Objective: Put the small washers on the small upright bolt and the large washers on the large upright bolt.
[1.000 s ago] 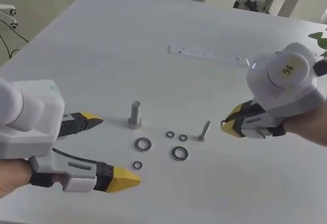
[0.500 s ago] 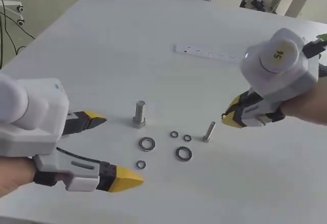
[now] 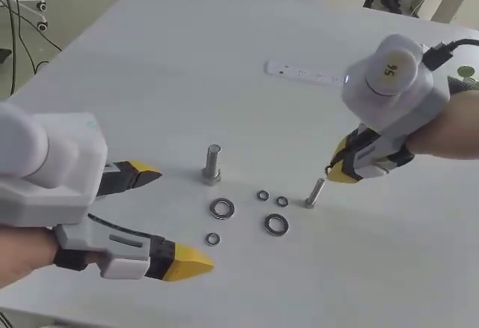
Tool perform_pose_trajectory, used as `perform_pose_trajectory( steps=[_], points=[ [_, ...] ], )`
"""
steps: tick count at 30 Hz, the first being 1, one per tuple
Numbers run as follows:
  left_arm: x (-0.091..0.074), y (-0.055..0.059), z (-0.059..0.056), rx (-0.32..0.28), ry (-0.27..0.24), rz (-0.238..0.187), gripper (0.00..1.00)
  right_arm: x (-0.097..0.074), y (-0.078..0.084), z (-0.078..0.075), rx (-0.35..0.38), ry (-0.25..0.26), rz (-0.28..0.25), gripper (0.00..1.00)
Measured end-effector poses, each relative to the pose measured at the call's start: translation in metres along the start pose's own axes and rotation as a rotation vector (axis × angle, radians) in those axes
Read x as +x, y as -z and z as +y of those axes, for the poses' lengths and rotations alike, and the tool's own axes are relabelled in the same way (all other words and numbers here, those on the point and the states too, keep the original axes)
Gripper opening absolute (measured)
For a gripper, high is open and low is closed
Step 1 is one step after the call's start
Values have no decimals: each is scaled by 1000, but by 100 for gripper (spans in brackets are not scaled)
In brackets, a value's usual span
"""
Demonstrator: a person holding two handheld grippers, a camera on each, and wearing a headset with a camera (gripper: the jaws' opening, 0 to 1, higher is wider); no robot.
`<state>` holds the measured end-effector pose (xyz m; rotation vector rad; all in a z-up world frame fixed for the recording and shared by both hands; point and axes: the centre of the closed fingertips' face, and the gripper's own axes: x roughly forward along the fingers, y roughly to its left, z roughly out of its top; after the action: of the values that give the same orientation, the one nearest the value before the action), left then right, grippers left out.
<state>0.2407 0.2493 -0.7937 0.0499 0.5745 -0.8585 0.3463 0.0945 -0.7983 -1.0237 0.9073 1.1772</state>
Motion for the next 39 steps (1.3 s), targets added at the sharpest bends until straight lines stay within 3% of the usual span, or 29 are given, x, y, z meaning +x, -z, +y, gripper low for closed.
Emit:
perform_pose_trajectory(
  steps=[15, 39],
  points=[
    [2, 2, 0, -6, -2, 3, 91, 15, 4, -1, -27, -46, 40, 13],
    [1, 2, 1, -14, -8, -5, 91, 29, 6, 5, -40, -80, 71, 13]
  ],
)
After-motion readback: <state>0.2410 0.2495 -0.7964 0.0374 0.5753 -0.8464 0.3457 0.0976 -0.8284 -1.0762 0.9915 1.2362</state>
